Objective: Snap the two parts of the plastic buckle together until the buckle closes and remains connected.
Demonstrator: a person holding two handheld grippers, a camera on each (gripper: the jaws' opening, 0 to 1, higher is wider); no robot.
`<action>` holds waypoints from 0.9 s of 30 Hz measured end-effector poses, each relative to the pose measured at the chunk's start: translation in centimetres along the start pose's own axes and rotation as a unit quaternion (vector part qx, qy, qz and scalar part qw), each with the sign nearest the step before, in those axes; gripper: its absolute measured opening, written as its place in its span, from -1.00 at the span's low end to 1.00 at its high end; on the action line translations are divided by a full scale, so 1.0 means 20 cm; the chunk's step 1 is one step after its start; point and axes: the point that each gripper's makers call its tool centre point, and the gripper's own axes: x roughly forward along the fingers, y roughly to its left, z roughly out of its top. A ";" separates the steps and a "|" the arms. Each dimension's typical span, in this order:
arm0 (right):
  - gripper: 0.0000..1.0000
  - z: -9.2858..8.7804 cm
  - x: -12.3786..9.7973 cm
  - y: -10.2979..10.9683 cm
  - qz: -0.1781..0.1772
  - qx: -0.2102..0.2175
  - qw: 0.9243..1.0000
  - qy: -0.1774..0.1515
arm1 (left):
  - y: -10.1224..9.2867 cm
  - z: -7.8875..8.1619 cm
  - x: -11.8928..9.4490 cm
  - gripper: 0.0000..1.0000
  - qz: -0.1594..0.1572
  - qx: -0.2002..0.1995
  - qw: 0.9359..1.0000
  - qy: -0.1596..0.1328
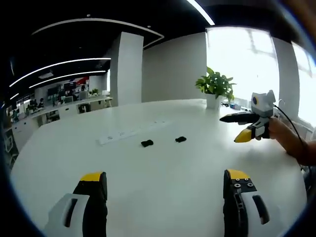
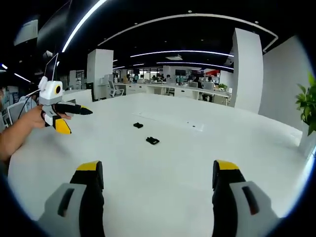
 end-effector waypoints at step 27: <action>0.77 0.04 0.12 0.01 0.003 -0.007 1.000 0.005 | 0.04 0.01 0.10 0.99 -0.003 0.006 1.000 0.008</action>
